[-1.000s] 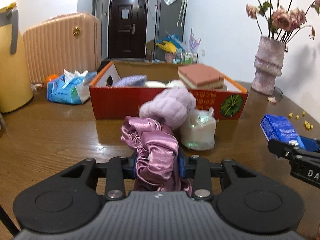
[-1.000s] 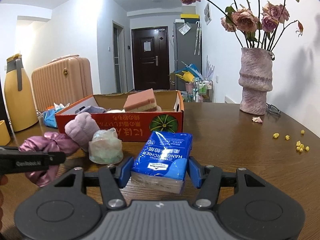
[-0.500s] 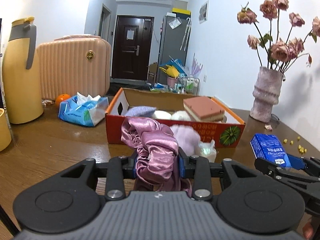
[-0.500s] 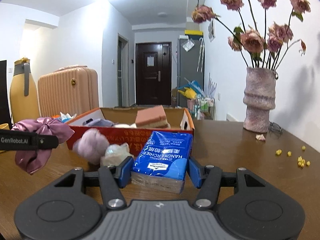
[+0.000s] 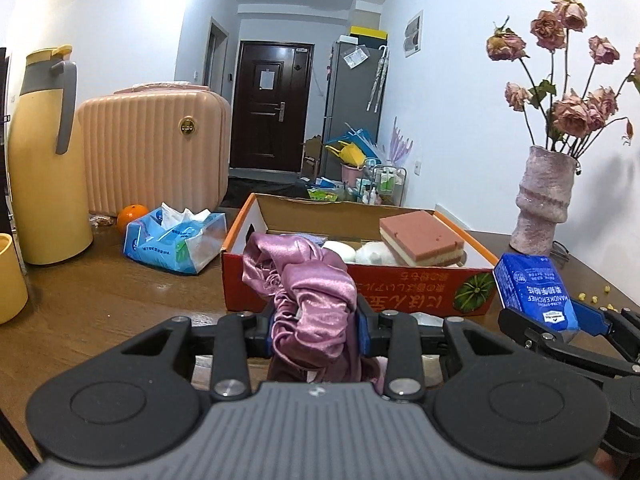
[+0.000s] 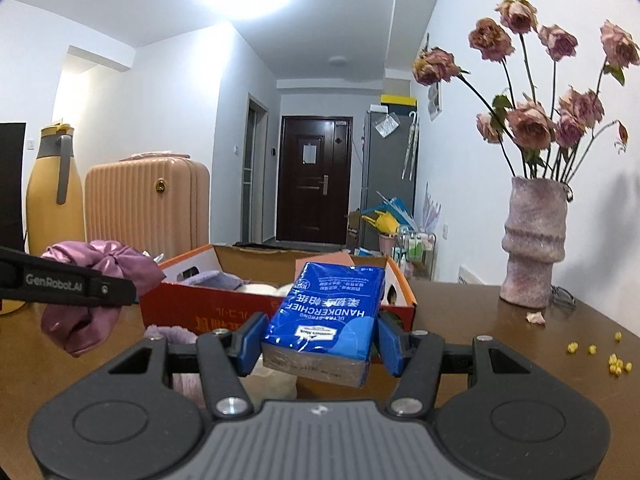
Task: Organize soft objects
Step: 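Lift and carry the tissue pack and pink scrunchie over the box with both grippers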
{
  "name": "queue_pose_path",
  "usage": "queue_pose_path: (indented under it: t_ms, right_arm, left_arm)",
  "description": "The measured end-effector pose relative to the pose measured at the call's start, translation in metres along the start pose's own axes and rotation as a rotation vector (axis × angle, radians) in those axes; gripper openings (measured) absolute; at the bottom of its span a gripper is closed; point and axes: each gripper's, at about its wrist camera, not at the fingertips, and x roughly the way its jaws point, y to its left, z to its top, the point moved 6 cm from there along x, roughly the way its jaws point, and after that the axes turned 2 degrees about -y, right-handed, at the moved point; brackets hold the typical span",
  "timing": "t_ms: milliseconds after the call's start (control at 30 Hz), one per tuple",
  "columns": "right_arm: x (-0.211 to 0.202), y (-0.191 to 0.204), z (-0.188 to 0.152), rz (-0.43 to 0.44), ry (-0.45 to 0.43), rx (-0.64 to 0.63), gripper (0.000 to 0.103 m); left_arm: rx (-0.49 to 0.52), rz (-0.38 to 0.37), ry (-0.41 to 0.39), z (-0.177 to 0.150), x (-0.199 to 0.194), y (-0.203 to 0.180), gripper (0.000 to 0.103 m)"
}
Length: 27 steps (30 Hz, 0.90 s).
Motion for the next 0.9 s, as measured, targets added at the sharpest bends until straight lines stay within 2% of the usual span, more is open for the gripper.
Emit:
queue_pose_path:
  t_ms: [433, 900]
  right_arm:
    - [0.029, 0.014, 0.012, 0.009, -0.061, -0.038, 0.057]
    - [0.062, 0.013, 0.023, 0.000, -0.103, -0.048, 0.057]
  left_arm:
    - [-0.019, 0.039, -0.009, 0.016, 0.033, 0.010, 0.036]
    - [-0.042, 0.034, -0.044, 0.037, 0.067, 0.014, 0.036]
